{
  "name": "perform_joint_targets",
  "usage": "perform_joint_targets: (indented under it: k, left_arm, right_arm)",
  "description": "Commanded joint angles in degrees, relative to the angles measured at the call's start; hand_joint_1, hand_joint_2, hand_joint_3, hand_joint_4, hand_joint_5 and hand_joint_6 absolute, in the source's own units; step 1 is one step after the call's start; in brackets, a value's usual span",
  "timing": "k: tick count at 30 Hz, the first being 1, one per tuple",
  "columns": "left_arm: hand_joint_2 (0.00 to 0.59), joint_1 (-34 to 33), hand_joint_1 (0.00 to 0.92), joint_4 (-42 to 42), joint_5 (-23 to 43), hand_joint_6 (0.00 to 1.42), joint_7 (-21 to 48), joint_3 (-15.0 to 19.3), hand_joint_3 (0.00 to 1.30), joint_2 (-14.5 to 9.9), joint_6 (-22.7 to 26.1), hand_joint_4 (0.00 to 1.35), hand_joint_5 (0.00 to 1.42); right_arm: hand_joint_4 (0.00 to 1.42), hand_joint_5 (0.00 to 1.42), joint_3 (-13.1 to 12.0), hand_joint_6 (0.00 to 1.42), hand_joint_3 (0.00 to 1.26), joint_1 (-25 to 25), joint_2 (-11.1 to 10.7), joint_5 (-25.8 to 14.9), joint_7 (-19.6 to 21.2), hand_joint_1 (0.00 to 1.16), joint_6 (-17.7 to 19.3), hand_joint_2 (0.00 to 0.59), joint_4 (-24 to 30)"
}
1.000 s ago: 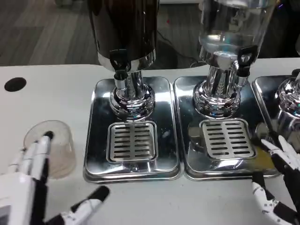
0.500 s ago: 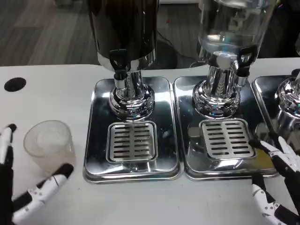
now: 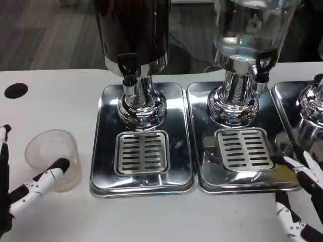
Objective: Grasp the cup under the faucet to collect the drink, then remove the cup.
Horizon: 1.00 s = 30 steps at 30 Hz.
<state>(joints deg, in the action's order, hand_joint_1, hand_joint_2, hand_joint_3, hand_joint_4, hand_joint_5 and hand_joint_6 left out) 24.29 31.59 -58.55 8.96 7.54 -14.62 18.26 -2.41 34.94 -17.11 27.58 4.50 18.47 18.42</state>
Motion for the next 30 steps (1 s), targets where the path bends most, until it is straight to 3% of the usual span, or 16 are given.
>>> perform_joint_targets:
  k: [1, 11, 21, 30]
  left_arm:
    - [0.070, -2.7, 0.000, -2.3, -1.5, 0.38, 1.3, -1.2, 0.06, -1.3, 1.7, 0.00, 0.15]
    - [0.068, -8.9, 0.000, -6.4, -4.4, 0.42, 2.3, -3.9, 0.08, -3.9, 5.3, 0.01, 0.20]
    - [0.062, -13.9, 0.125, -10.1, -9.6, 0.50, 4.1, -8.6, 0.09, -5.7, 8.1, 0.03, 0.26]
    - [0.063, -15.8, 0.177, -13.4, -12.2, 0.56, 3.9, -12.0, 0.10, -6.2, 9.5, 0.08, 0.31]
  right_arm:
    - [0.00, 0.00, -0.8, 0.00, 0.21, 0.3, -0.9, -1.0, -0.6, 0.59, 1.2, 0.518, 0.0]
    - [0.00, 0.00, -0.5, 0.00, 0.22, 0.5, -1.1, -1.3, -1.5, 0.60, 1.5, 0.504, 0.2]
    - [0.00, 0.00, -0.8, 0.00, 0.23, 0.8, -1.2, -2.0, -2.2, 0.60, 2.2, 0.503, 0.6]
    - [0.00, 0.00, -0.9, 0.00, 0.24, 0.6, -1.4, -2.9, -3.0, 0.61, 2.7, 0.507, 0.6]
